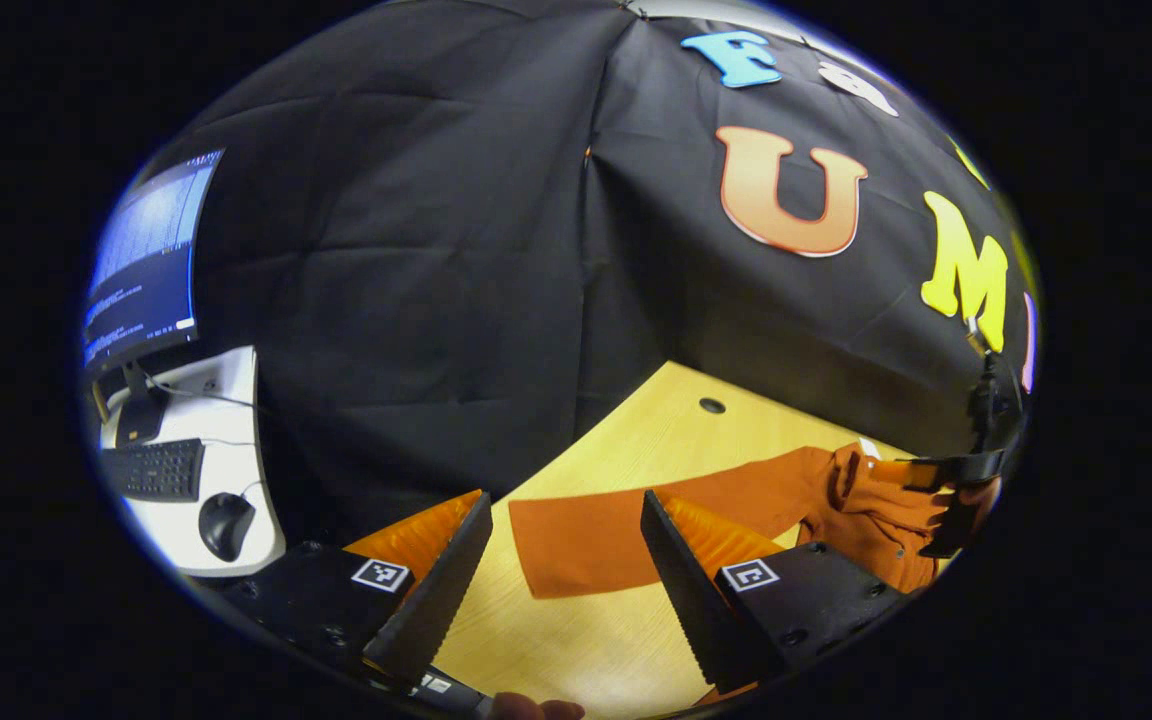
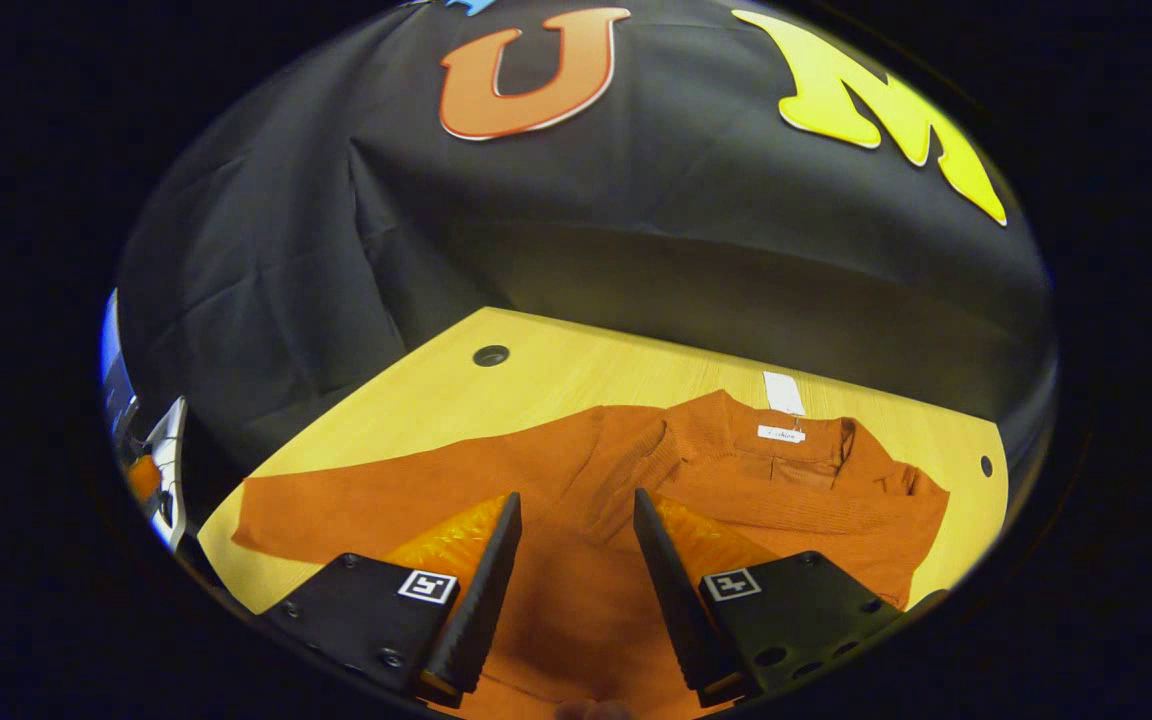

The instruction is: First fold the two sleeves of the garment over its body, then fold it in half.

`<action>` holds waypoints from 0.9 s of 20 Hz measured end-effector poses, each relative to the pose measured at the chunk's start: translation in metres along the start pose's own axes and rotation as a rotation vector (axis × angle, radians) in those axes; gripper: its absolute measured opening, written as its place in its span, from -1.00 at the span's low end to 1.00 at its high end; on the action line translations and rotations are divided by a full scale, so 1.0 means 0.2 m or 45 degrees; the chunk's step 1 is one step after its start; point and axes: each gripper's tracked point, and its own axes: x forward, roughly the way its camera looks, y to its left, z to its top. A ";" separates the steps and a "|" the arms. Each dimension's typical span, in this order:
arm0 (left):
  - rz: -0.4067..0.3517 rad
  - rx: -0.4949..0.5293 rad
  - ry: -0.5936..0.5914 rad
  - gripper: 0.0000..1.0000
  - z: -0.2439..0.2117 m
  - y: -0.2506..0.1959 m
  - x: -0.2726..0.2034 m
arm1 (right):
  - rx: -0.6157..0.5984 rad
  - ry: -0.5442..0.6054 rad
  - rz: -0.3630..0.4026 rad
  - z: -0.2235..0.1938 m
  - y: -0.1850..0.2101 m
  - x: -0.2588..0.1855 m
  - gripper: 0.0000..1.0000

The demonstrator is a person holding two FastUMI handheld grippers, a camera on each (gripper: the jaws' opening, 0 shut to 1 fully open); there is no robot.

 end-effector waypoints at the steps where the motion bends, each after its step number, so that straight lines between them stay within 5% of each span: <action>1: 0.003 -0.027 0.035 0.94 -0.06 0.01 0.04 | -0.017 -0.021 0.009 0.02 0.00 -0.08 0.43; 5: 0.005 -0.097 0.143 0.99 -0.25 0.06 0.22 | 0.026 -0.065 0.018 0.02 -0.05 -0.41 0.48; 10: 0.038 -0.101 0.224 0.99 -0.37 0.09 0.38 | 0.066 -0.079 -0.085 -0.06 -0.29 -0.74 0.48; 18: 0.059 0.180 0.209 0.99 -0.43 -0.04 0.42 | 0.242 -0.084 -0.244 -0.11 -0.59 -0.92 0.48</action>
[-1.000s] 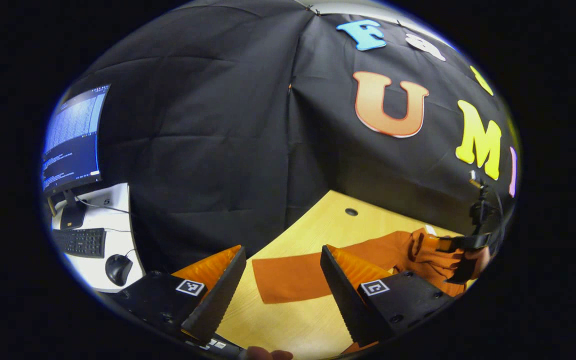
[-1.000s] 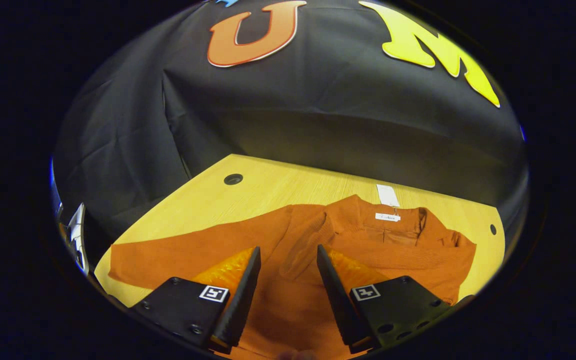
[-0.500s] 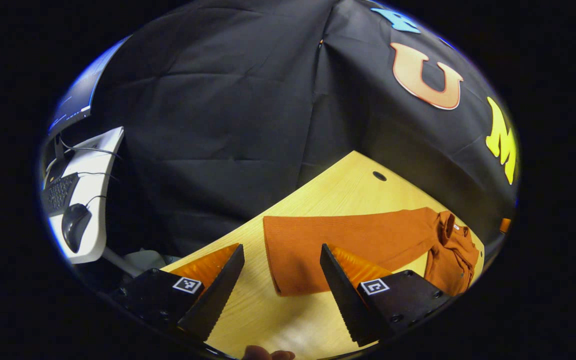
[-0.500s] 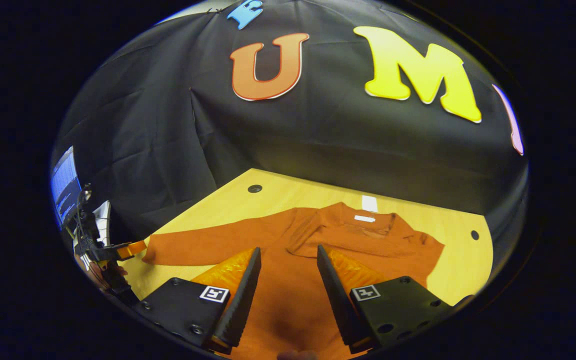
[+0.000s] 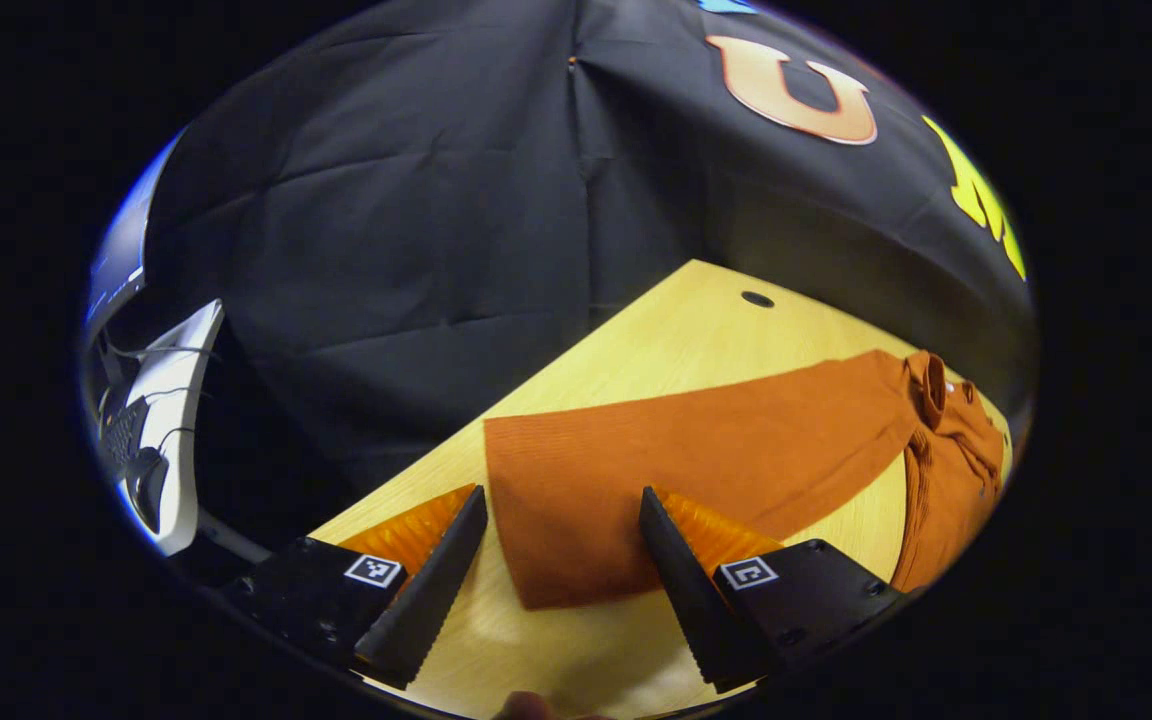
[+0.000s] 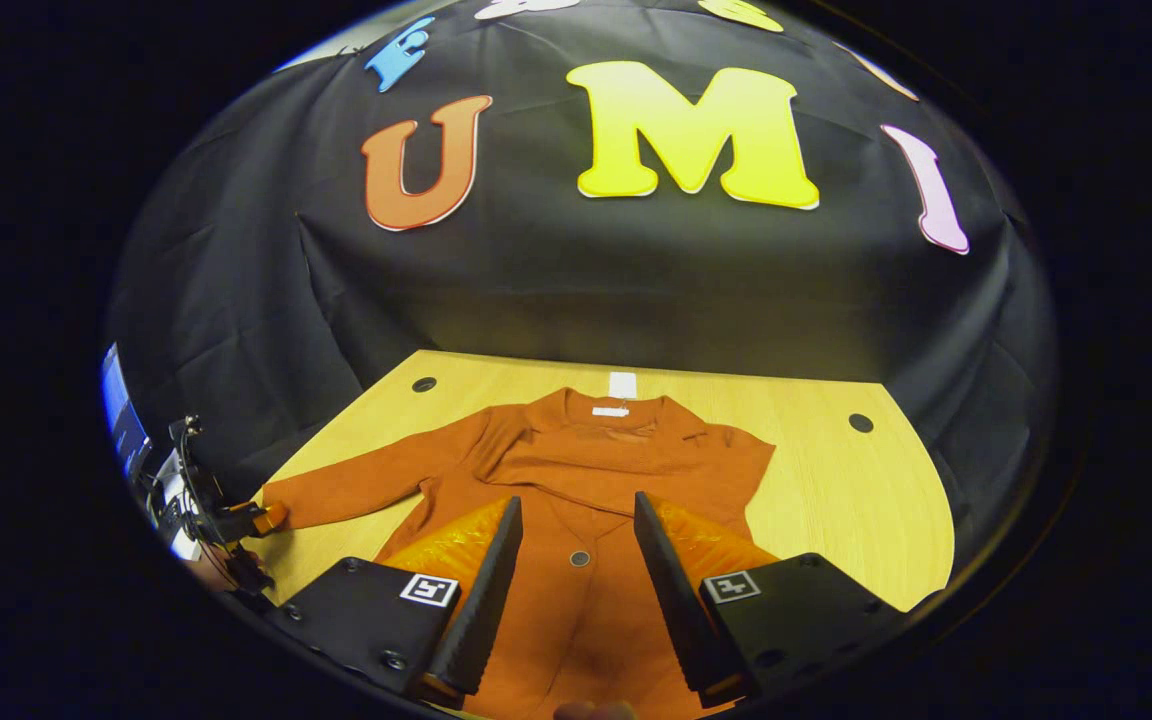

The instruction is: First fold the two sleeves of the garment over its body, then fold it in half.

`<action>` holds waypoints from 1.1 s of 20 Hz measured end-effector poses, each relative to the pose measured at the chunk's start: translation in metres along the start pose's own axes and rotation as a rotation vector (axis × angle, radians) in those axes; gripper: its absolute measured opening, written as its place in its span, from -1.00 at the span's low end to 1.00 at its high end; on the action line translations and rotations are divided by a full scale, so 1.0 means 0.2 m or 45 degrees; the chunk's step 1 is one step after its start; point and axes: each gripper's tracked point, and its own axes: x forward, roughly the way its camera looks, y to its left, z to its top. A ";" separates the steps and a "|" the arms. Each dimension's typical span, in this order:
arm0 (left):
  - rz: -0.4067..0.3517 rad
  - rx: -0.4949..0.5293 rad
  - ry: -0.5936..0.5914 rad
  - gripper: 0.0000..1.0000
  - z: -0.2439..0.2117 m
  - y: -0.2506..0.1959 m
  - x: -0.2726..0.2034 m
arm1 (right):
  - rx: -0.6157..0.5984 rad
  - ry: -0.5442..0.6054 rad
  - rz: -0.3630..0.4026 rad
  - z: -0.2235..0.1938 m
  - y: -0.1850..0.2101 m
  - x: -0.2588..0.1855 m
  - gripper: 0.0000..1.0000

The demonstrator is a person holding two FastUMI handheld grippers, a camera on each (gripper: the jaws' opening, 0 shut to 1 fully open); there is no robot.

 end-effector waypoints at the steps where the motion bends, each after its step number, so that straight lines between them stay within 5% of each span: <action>1: 0.012 -0.011 -0.010 0.99 0.00 0.00 0.01 | 0.020 0.001 0.019 0.00 0.02 0.00 0.48; 2: 0.019 -0.035 -0.005 0.96 0.00 0.01 0.01 | 0.026 0.002 0.039 0.01 0.05 -0.01 0.48; 8: -0.017 -0.241 -0.022 -0.89 0.04 0.00 0.04 | 0.018 0.007 0.084 -0.02 0.08 -0.06 0.42; 13: -0.175 -0.425 -0.039 -0.94 0.25 -0.10 -0.01 | 0.028 -0.004 0.074 -0.05 0.00 -0.14 0.42; 22: -0.439 -0.257 -0.224 -0.94 1.02 -0.59 -0.15 | 0.144 -0.078 -0.037 -0.06 -0.37 -0.31 0.42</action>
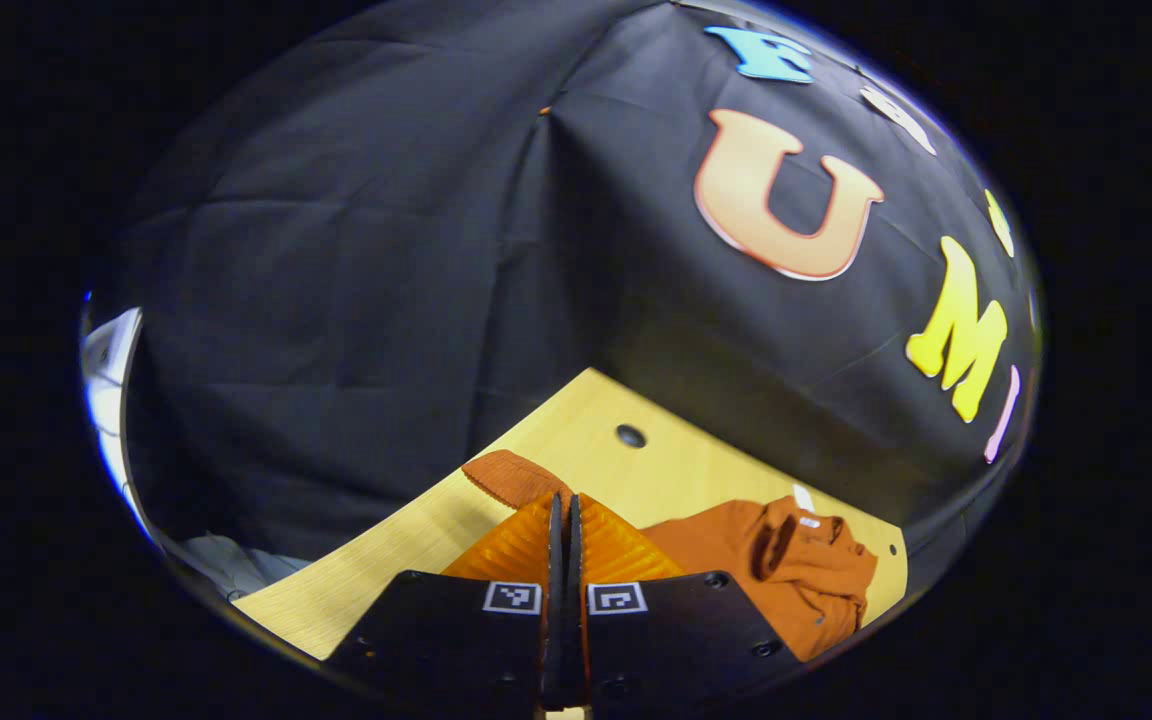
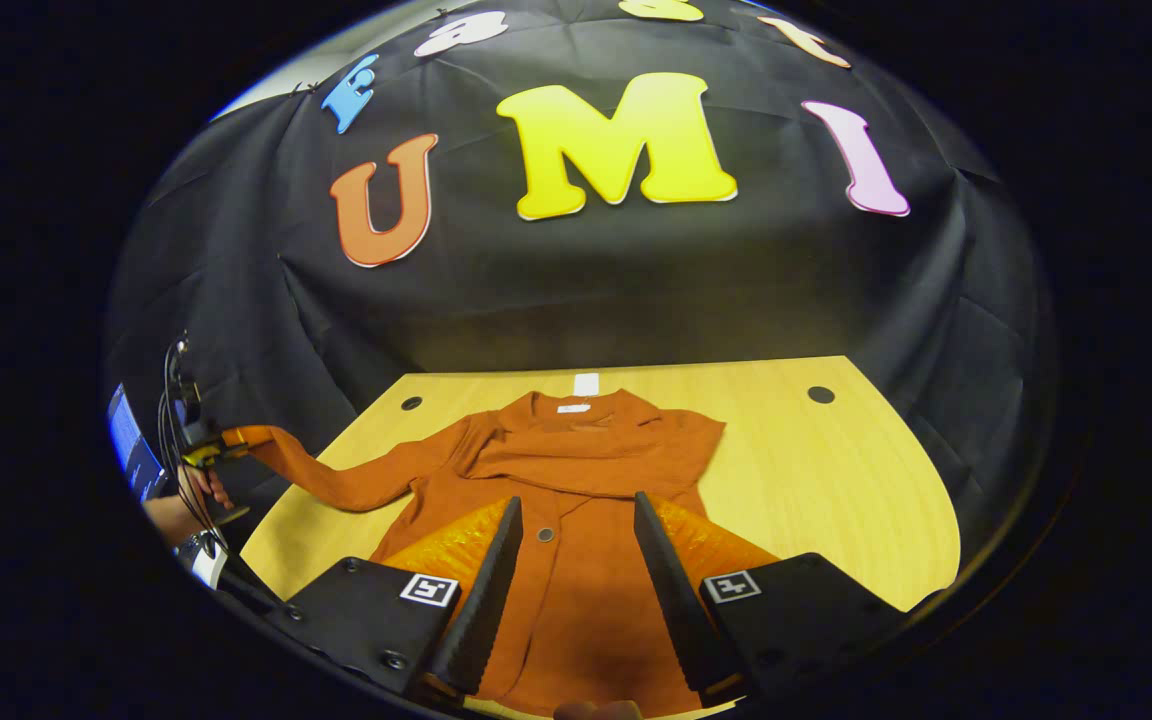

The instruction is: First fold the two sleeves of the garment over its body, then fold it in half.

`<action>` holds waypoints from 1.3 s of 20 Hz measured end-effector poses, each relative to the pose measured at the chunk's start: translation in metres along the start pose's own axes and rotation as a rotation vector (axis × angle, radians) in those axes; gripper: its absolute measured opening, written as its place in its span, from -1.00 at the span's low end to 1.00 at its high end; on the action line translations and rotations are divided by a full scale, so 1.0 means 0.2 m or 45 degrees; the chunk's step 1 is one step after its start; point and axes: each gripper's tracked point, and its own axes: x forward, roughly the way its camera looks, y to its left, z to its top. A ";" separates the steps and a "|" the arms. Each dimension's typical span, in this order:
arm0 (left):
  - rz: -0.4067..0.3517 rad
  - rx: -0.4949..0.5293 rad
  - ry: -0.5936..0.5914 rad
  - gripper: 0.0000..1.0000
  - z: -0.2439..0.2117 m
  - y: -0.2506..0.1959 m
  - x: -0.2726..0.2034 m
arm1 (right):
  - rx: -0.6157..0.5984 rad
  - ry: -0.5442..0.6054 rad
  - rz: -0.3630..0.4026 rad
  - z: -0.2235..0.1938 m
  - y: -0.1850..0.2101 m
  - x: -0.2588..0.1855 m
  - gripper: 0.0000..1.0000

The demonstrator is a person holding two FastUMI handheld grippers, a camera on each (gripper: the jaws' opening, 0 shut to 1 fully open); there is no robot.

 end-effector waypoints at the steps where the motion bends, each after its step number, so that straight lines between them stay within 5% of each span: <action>1: -0.042 0.021 -0.025 -0.94 0.08 -0.12 0.02 | 0.019 -0.009 -0.009 0.00 -0.04 -0.02 0.42; 7: -0.375 0.186 -0.085 -0.94 0.33 -1.02 0.16 | 0.076 -0.078 -0.152 0.02 -0.37 -0.19 0.64; 13: -0.643 0.396 0.019 -0.94 -0.06 -1.87 0.12 | 0.186 -0.127 -0.351 -0.01 -0.75 -0.43 0.75; 21: -0.690 0.732 0.182 -0.94 -0.87 -2.41 0.19 | 0.273 -0.084 -0.598 -0.19 -1.13 -0.80 0.75; 26: -0.518 0.915 0.335 -0.94 -1.32 -2.33 0.29 | 0.260 -0.062 -0.680 -0.25 -1.22 -0.94 0.75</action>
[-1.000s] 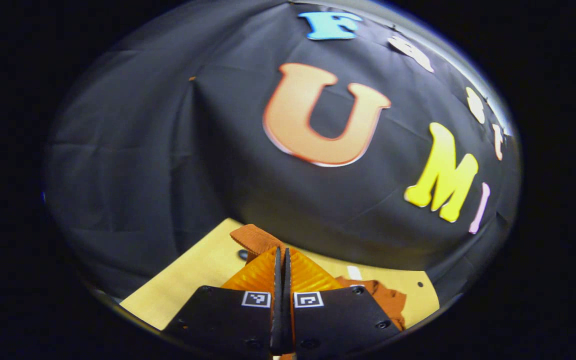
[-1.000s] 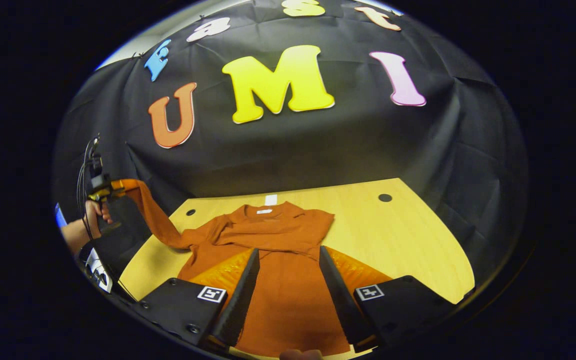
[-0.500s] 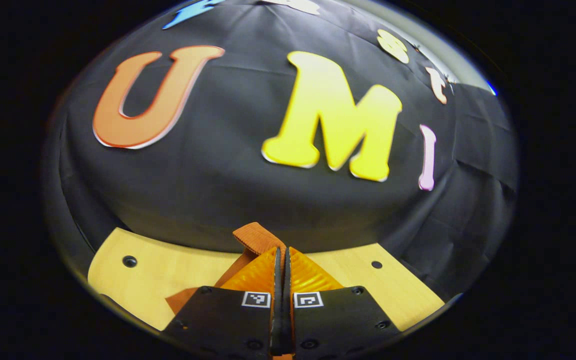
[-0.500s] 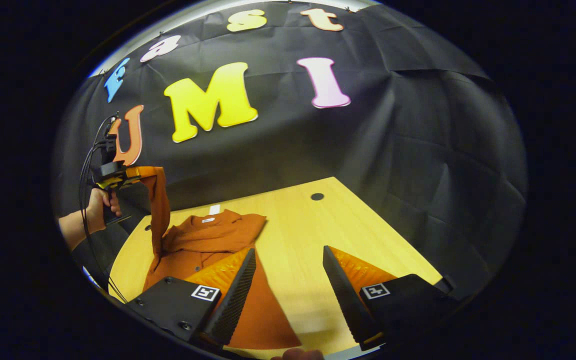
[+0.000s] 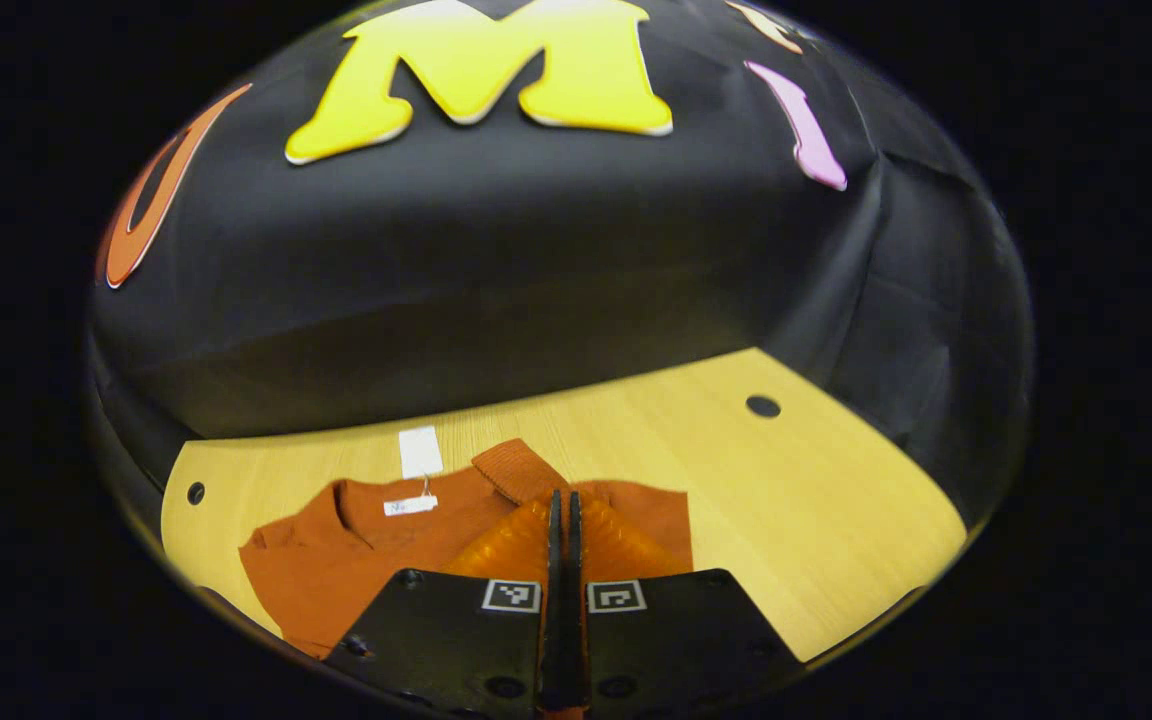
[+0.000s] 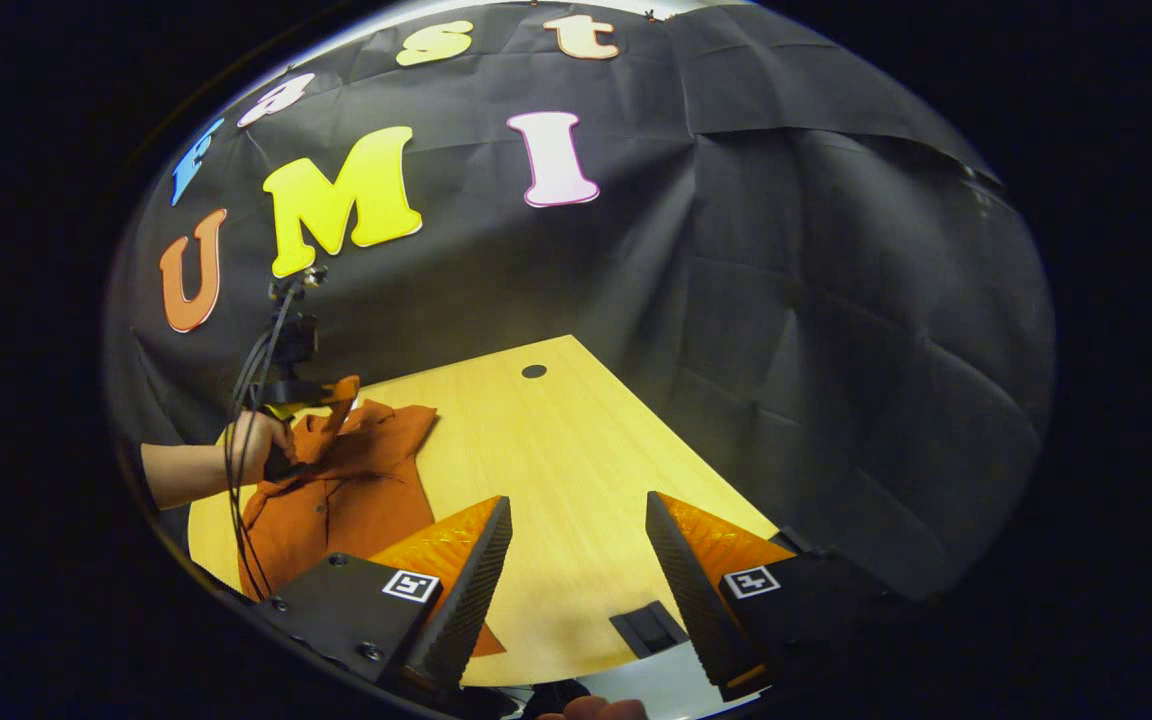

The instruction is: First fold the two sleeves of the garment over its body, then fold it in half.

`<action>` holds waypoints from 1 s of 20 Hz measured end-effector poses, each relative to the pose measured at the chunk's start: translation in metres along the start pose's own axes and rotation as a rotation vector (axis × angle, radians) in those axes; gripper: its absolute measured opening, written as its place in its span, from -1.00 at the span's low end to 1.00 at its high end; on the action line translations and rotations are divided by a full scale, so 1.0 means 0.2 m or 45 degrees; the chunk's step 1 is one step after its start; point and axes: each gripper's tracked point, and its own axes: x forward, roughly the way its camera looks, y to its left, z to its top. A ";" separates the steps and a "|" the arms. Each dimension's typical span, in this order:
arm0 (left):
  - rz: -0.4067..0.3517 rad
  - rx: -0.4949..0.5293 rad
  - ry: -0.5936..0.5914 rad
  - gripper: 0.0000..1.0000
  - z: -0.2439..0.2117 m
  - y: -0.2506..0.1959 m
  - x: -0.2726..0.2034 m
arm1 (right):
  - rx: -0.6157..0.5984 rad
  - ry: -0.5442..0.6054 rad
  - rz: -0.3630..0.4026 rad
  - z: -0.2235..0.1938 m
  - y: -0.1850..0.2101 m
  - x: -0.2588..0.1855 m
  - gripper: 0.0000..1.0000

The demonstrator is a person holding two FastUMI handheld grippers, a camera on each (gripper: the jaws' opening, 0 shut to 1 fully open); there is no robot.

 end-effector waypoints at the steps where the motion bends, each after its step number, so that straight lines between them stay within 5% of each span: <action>1: 0.012 0.032 0.030 -0.93 -0.06 -0.03 0.03 | 0.002 0.009 -0.008 -0.01 -0.03 -0.01 0.75; 7: -0.039 0.167 0.129 -0.76 -0.21 -0.26 0.09 | -0.026 0.040 0.018 -0.03 -0.01 0.01 0.75; 11: -0.100 0.194 0.013 1.00 -0.12 -0.34 0.00 | -0.057 0.015 0.068 0.02 0.08 0.04 0.69; 15: -0.096 0.089 -0.115 1.00 0.02 -0.26 -0.18 | -0.101 -0.027 0.144 0.08 0.22 0.07 0.69; 20: -0.022 -0.080 -0.350 0.99 0.36 0.04 -0.71 | -0.176 -0.148 0.296 0.25 0.52 0.10 0.75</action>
